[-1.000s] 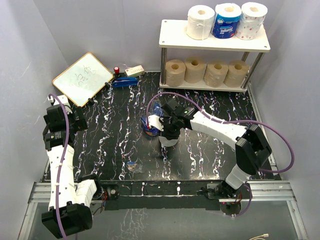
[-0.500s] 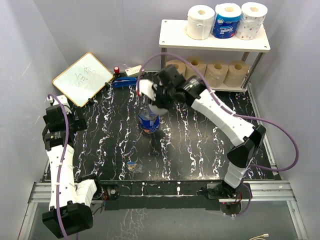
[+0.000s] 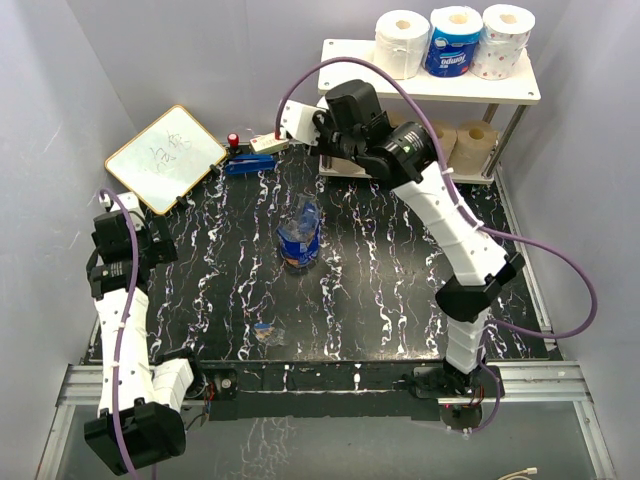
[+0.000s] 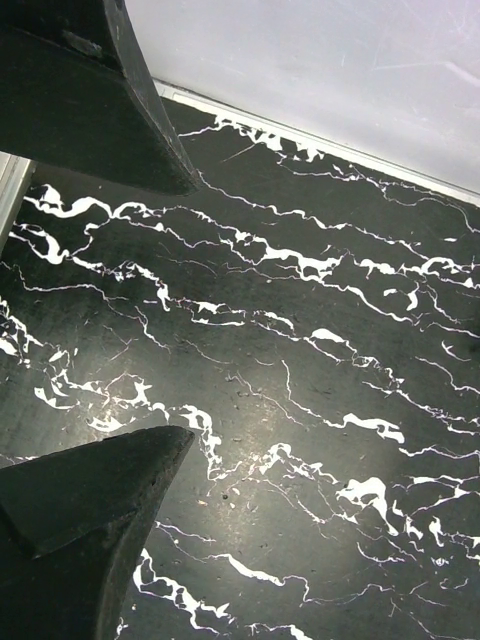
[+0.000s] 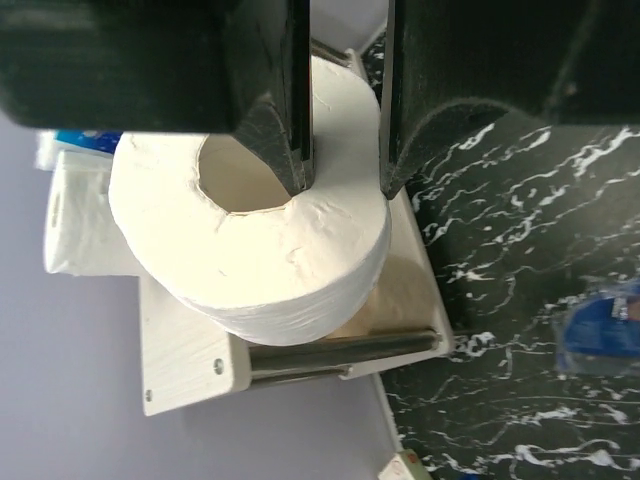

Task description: Place and organize the paper towels onto the shelf

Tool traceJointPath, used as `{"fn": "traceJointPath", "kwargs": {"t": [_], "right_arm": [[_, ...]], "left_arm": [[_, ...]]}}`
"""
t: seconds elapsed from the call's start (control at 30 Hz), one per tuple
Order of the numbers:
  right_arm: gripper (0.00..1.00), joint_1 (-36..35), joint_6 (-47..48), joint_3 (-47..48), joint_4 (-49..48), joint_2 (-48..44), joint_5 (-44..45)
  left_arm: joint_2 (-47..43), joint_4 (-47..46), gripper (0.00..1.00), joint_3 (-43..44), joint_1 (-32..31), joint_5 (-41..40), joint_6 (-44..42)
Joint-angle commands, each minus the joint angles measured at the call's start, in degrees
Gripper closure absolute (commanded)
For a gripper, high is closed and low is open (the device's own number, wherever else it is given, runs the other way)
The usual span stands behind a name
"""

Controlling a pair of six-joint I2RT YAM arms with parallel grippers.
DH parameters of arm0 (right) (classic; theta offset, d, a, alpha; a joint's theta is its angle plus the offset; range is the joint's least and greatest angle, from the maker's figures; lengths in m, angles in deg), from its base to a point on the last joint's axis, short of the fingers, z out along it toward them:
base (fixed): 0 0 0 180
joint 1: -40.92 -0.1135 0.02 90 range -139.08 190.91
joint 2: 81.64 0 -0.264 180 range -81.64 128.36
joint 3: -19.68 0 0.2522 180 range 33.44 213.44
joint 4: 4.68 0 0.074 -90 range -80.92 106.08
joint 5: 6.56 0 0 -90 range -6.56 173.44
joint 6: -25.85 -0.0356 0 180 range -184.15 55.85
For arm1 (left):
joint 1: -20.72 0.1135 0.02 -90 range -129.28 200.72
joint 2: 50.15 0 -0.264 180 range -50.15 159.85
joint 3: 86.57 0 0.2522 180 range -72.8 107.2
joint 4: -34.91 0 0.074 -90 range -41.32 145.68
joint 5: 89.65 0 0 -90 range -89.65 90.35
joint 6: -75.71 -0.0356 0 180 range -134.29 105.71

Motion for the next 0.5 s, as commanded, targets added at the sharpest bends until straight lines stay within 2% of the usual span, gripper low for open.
{"fn": "traceJointPath", "kwargs": {"t": [0.0, 0.47], "right_arm": [[1.0, 0.3, 7.3, 6.1, -10.8, 1.3, 6.8], [1.0, 8.3, 2.2, 8.7, -27.4, 3.1, 0.0]], "left_arm": [[-1.6, 0.0, 0.02, -0.9, 0.5, 1.0, -0.2], [-1.5, 0.0, 0.02, -1.0, 0.5, 1.7, -0.1]]}}
